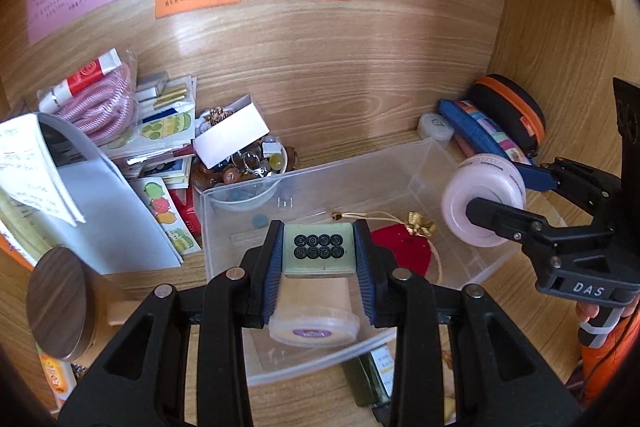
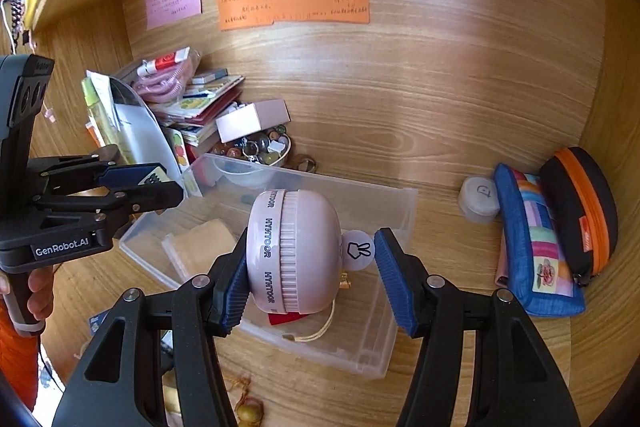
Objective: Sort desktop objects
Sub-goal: 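Carry the pink compact and dotted tile with both grippers over the plastic box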
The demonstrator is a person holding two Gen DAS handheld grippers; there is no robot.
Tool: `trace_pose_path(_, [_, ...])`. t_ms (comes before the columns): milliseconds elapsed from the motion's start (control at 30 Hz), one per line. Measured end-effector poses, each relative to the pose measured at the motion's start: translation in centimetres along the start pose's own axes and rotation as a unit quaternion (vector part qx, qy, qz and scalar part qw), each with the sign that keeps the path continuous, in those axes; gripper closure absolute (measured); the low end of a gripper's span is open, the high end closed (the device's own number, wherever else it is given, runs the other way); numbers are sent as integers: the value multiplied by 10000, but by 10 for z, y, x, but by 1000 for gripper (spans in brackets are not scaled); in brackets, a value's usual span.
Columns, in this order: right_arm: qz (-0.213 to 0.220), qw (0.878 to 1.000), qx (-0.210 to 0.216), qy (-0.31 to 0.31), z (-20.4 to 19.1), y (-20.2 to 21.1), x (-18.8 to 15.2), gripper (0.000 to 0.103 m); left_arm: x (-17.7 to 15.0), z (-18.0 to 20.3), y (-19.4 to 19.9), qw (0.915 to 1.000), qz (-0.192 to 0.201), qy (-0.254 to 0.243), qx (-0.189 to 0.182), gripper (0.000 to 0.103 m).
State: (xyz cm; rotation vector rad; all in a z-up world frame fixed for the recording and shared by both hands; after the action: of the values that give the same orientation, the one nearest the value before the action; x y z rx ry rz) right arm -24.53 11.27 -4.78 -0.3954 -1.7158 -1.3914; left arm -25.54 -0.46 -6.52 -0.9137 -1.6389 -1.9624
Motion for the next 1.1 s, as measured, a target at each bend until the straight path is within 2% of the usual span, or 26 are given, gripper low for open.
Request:
trace_pose_path(533, [-432,9987,-42,271,0,-56,1,48,6,-13,-64,9988,-455,180,-2,70])
trace_pose_path(967, [-643,9973,-200,283,14,-79,-10,48,-4,-1,-94,9970,-775,-47,-39,70])
trace_pose_path(1100, [-735,9965,-241,320,17,-82,-15,48,-4,1,-97,9970,-763,-149,65,70])
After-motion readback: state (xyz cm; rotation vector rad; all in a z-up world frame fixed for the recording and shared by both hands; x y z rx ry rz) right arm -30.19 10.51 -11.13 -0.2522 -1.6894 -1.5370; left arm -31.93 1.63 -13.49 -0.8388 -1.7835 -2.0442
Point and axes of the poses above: each gripper's, at about its wrist camera, not at the fingertips, and y roughly against the way its jaws point, z to its right, x to its top, the point moved 10 cm from there along -y, roughly the way its jaws point, and after that the axes turned 3 degrees about y, right-handed, at the moved point
